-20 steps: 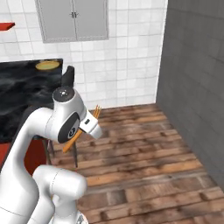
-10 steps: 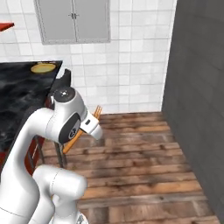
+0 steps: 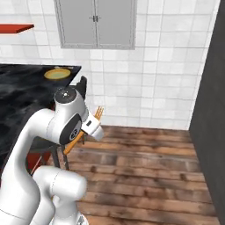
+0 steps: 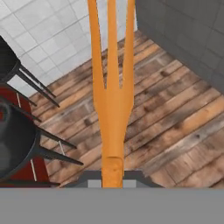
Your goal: Take the fork and place it on the left side of the plate. Then take the spoon and place it on the right side of the plate. Make sure they're directly next to the plate.
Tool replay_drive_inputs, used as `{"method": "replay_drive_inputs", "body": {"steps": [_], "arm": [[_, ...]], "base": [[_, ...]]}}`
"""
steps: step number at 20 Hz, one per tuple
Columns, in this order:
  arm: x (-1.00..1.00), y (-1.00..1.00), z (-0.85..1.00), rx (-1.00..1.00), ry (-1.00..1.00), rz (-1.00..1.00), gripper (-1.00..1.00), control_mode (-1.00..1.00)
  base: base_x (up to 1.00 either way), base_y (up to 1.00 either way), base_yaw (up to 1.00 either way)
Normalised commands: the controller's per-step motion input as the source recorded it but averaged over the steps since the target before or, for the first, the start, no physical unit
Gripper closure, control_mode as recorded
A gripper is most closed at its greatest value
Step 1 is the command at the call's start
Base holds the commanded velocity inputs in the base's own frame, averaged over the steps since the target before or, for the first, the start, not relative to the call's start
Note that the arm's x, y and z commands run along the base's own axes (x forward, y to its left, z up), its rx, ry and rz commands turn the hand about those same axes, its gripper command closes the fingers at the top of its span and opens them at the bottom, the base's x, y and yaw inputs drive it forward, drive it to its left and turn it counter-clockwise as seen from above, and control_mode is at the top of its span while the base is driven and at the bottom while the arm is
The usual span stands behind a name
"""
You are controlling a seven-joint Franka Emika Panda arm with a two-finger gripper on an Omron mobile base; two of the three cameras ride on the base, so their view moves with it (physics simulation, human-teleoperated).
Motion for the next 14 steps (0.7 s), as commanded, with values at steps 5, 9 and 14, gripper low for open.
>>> {"method": "replay_drive_inputs", "body": {"steps": [5,9,14], "arm": [[0.00,0.00,0.00,0.00,0.00,0.00,1.00,1.00],[0.00,0.00,0.00,0.00,0.00,0.00,1.00,1.00],[0.00,0.00,0.00,0.00,0.00,0.00,1.00,1.00]], "base": [[0.94,-0.35,0.39],[0.80,-0.57,0.34],[0.75,-0.62,0.32]]}}
